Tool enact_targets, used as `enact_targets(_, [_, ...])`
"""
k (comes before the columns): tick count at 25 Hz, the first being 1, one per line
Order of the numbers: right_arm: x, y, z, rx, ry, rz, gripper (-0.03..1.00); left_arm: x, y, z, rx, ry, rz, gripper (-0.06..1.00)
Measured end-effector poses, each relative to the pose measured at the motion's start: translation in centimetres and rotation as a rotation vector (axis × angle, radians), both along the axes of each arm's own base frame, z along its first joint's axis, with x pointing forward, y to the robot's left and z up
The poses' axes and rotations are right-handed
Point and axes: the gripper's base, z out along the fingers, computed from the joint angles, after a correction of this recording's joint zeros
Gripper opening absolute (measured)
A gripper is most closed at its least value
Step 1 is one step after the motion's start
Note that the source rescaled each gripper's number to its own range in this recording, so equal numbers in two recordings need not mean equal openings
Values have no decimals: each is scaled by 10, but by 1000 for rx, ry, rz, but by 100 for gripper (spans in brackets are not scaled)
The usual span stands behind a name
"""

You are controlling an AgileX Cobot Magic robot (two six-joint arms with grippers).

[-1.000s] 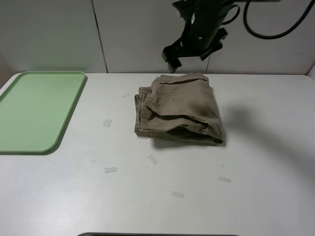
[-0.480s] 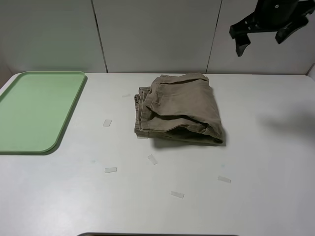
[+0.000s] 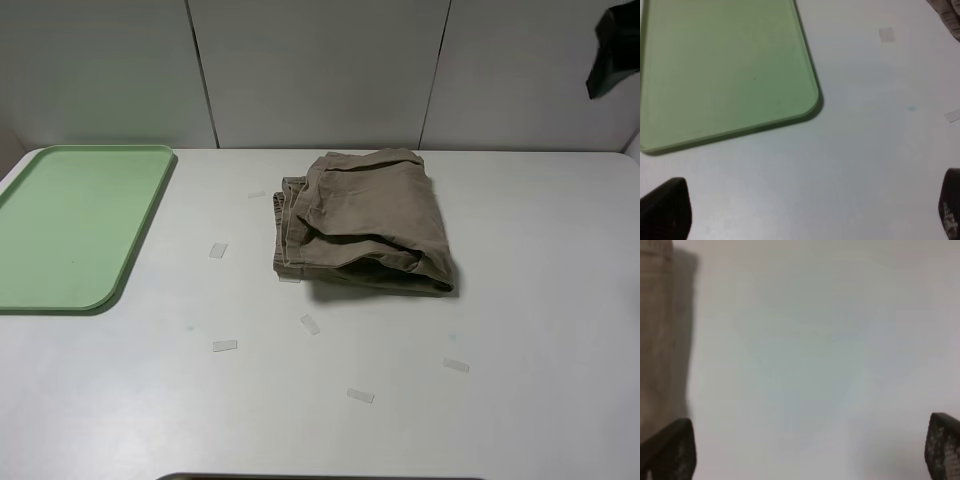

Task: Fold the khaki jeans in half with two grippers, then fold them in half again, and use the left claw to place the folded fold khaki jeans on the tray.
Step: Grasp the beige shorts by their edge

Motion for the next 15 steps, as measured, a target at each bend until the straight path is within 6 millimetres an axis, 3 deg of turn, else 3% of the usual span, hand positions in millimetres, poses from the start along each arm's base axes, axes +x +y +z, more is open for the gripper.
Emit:
enact_targets(4, [-57,-14,3,18,-54,-32,100,0,0,0,0,0,0,100])
enact_targets(15, [-216,-23,14,118,-383,-5,100,0,0,0,1,0,0,100])
